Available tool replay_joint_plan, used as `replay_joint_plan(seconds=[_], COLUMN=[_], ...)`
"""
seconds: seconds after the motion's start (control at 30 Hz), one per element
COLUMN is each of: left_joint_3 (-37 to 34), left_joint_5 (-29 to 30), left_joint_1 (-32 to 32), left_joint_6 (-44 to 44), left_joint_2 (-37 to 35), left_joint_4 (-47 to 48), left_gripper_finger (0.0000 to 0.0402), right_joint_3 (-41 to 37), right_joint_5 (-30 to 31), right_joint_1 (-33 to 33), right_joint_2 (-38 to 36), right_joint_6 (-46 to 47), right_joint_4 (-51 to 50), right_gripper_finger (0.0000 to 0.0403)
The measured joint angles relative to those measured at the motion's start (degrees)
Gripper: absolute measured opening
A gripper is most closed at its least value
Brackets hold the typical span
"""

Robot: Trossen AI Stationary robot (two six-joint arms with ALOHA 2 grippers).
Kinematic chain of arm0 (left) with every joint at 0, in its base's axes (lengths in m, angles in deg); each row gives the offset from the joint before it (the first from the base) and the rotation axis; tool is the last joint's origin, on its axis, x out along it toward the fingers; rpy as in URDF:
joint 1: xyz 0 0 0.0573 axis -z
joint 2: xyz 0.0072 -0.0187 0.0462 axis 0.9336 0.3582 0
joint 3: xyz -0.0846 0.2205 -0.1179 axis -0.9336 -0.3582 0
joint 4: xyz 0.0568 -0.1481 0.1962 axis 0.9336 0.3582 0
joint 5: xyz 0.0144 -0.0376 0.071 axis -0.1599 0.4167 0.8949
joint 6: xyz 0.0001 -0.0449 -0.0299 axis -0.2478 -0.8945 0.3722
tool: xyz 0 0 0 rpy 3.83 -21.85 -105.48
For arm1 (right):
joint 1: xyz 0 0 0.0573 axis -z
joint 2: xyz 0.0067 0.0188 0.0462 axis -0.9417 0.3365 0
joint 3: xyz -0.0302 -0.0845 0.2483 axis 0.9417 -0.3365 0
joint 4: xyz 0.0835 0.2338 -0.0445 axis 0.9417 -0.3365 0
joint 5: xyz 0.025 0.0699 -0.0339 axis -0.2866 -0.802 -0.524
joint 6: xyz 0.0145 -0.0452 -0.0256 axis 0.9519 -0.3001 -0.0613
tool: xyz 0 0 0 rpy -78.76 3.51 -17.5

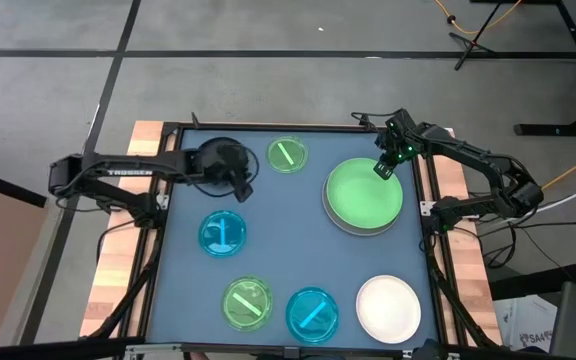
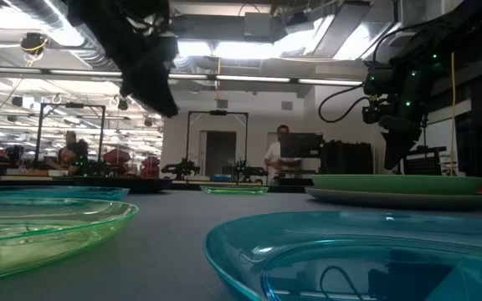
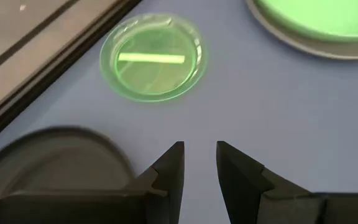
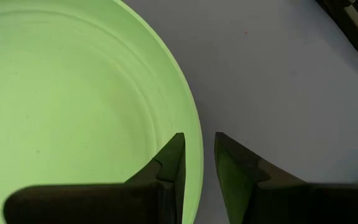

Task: Stack plastic plates
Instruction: Stack the black plate on the large green plate

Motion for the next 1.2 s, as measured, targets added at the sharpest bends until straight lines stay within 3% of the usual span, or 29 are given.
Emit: replay_joint_plan(seconds=[0.4, 0.87, 1.2], left_joint_3=[0.07, 0.07, 0.07], left_joint_5=[-0.12, -0.02, 3.38], left_joint_1=[-6.15, -6.61, -6.61], left_joint_6=[0.02, -2.84, -2.99], left_joint_2=[8.41, 17.02, 20.54], left_joint_4=[2.86, 2.84, 2.66], left_gripper_finger=[0.0087, 0.0087, 0.0087], right_joint_3=[0.0, 0.0, 0.0], right_joint_5=[-0.01, -0.13, -0.39], right_joint_1=[-0.02, -0.02, -0.02], right_joint_2=[0.0, 0.0, 0.0], right_joint_6=[0.0, 0.0, 0.0], right_joint_4=[-0.02, 0.0, 0.0], right_gripper_finger=[0.0076, 0.0076, 0.0076])
